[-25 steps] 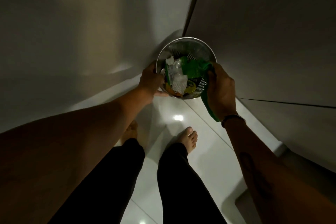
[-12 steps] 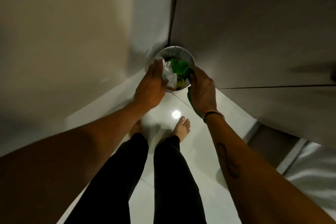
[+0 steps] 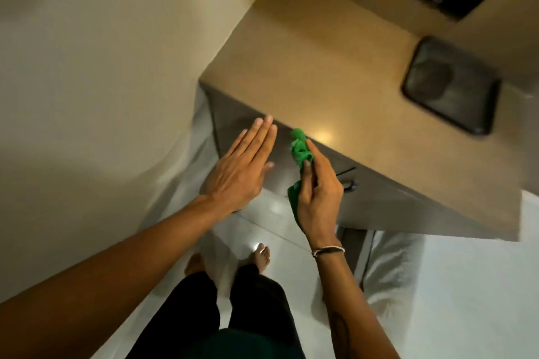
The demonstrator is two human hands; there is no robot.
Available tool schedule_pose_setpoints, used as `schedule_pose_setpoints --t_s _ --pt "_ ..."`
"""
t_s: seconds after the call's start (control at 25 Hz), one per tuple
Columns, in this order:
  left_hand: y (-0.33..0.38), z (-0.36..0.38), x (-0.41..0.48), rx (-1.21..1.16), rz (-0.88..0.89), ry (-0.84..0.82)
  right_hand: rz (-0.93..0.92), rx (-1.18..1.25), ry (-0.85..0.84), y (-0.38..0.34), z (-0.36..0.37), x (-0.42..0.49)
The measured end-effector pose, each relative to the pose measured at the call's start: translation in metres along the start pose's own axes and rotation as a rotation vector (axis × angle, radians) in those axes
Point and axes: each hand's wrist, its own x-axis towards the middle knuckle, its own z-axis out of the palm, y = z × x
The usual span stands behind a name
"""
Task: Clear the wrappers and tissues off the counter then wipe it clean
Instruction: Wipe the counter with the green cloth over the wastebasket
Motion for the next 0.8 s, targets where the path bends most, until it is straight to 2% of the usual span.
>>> schedule_pose_setpoints --t_s 0.08,0.2,0.36,0.44,0.52,0.64,0.68,0.8 --pt "0.024 -0.032 0.052 0.032 0.047 0.018 -0.045 -0.035 0.106 -0.007 -0.04 0.033" --pt "0.05 -0.056 0.118 0.08 0.021 0.016 -0.059 -0.123 0.211 0.005 -0.087 0.106" --pt "0.069 -0.055 0.162 0.126 -0.02 -0.007 0.009 -0.227 0.391 0.036 -0.138 0.21" --pt "0.071 -0.051 0.172 0.132 -0.045 -0.018 0.1 -0.336 0.435 0.059 -0.157 0.261" --pt "0.065 -0.045 0.173 0.133 -0.093 -0.044 0.246 -0.496 0.307 0.086 -0.166 0.302" --pt "0.051 -0.038 0.162 0.08 -0.146 -0.078 0.482 -0.669 -0.164 0.115 -0.153 0.314" --pt "0.047 -0.036 0.158 0.068 -0.149 -0.084 0.51 -0.695 -0.244 0.127 -0.148 0.31" --pt "0.035 -0.039 0.151 0.065 -0.126 -0.068 0.485 -0.697 -0.223 0.129 -0.147 0.305"
